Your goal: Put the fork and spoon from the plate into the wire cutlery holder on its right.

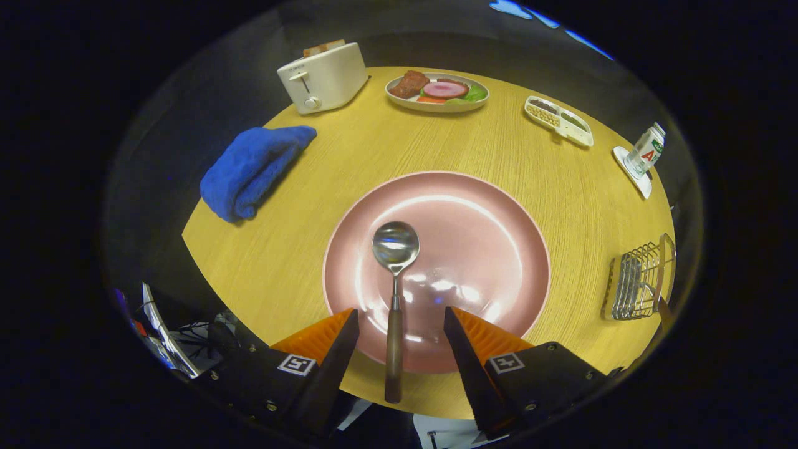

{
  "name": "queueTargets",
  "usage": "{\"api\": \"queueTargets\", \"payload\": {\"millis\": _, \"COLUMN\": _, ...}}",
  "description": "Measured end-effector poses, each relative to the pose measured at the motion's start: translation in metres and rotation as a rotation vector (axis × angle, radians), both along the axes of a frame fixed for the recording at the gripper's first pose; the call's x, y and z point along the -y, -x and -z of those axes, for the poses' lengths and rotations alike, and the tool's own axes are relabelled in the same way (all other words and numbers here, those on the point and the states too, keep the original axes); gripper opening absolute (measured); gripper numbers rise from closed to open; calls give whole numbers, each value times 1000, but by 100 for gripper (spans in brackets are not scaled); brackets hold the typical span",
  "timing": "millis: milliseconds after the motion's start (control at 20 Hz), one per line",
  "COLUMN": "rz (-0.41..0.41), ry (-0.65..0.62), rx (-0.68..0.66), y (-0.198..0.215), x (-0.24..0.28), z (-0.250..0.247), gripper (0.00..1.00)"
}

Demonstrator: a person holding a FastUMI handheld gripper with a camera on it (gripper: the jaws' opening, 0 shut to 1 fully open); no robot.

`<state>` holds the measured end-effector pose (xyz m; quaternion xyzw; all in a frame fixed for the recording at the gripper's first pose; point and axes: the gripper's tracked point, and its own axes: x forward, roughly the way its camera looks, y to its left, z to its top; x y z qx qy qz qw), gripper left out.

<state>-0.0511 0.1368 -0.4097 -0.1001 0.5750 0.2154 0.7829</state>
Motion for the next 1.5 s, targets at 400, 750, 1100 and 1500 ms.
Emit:
{"api": "queueTargets", "payload": {"millis": 400, "rz": 38, "ry": -27, "rx": -78, "y": 7, "x": -4, "z": 13, "gripper": 17}}
{"api": "queueTargets", "payload": {"millis": 750, "rz": 71, "ry": -108, "rx": -61, "y": 9, "x": -7, "z": 4, "gripper": 5}}
{"api": "queueTargets", "payload": {"millis": 1100, "rz": 165, "ry": -174, "rx": -18, "y": -10, "x": 3, "z": -26, "gripper": 5}}
{"api": "queueTargets", "payload": {"millis": 1500, "rz": 256, "ry": -219, "rx": 51, "y": -35, "x": 32, "z": -64, "gripper": 5}}
